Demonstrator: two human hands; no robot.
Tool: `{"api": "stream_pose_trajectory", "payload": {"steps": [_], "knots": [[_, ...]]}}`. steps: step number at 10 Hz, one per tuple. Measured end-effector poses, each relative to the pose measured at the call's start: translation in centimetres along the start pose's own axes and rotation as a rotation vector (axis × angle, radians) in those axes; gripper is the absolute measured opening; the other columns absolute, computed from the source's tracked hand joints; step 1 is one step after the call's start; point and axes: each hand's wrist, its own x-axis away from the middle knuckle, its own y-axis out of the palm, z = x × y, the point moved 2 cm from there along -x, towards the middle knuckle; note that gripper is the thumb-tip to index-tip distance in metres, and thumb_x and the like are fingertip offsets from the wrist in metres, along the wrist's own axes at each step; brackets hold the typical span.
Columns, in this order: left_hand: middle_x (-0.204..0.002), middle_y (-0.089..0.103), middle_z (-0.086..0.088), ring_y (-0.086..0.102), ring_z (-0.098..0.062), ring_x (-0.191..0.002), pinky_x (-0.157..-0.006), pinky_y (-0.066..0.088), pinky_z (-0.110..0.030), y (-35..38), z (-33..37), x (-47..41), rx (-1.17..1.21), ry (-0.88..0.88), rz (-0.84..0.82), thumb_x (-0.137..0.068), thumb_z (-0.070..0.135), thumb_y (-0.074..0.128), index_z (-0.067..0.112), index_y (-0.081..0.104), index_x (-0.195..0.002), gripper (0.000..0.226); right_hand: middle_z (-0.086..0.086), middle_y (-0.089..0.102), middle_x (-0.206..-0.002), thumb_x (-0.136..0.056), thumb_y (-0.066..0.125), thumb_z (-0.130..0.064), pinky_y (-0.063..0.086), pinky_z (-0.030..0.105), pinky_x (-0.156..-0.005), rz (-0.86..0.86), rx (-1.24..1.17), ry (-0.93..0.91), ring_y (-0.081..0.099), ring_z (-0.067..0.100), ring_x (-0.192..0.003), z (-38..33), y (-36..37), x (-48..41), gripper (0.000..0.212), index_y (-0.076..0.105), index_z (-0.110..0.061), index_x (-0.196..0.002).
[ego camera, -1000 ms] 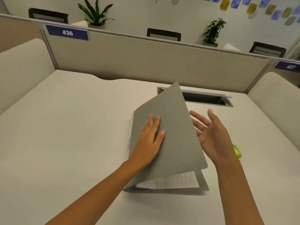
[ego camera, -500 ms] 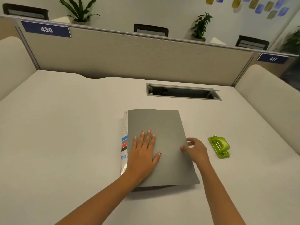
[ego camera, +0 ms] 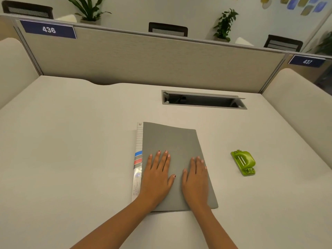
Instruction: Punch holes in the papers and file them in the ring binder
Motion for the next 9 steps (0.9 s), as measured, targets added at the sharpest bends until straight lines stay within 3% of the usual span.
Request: {"api": "stream_pose_trajectory", "payload": {"steps": [2,3,5,7,9], "knots": [[-0.150,0.041,-0.009,0.035,-0.028,-0.140,-0.111,0.019,-0.046,0.8,0.0,-0.1,-0.011,-0.003,0.027,-0.090,0.048,0.036,0.008,0.042,-0.143,0.067,0.016,0.043,-0.147,-0.094,0.023,-0.035,0.019,0.036,-0.118,0.012,0.085,-0.004,0.037,0.029,-0.139,0.1,0.6,-0.2,0.061,0.043,-0.002,-0.141],[-0.149,0.041,-0.011,0.036,-0.028,-0.139,-0.111,0.019,-0.045,0.3,0.1,-0.3,0.015,-0.017,0.074,-0.090,0.045,0.036,0.004,0.039,-0.143,0.067,0.015,0.040,-0.149,-0.094,0.021,-0.035,0.022,0.038,-0.118,0.018,0.059,-0.012,0.034,0.027,-0.141,0.1,0.8,-0.4,0.062,0.040,-0.002,-0.143],[-0.154,0.030,-0.014,0.028,-0.028,-0.142,-0.116,0.007,-0.035,-1.5,-0.9,-1.9,0.131,-0.107,0.193,-0.093,0.039,0.031,0.002,0.026,-0.148,0.066,0.008,0.026,-0.157,-0.095,0.025,-0.040,0.009,0.031,-0.121,0.060,-0.129,-0.082,0.017,0.019,-0.147,-1.1,-0.2,-2.1,0.064,0.028,-0.005,-0.148],[-0.160,0.006,-0.007,0.006,-0.024,-0.148,-0.120,0.003,-0.038,-2.3,-3.4,-3.6,0.183,-0.184,0.217,-0.091,0.059,-0.001,0.011,0.004,-0.151,0.077,0.004,0.016,-0.160,-0.096,0.020,-0.045,0.003,0.030,-0.121,0.046,-0.152,-0.220,0.006,0.014,-0.148,-3.8,-0.5,-4.7,0.066,0.018,-0.010,-0.152],[-0.161,-0.007,-0.005,-0.006,-0.022,-0.148,-0.119,-0.010,-0.032,-5.8,-6.0,-6.2,0.159,-0.195,0.364,-0.097,0.045,0.019,0.011,0.000,-0.153,0.067,0.005,0.009,-0.161,-0.098,0.025,-0.040,0.004,0.035,-0.121,0.125,-0.146,-0.377,0.003,0.017,-0.149,-7.7,-2.3,-7.7,0.063,0.016,-0.009,-0.152]]}}
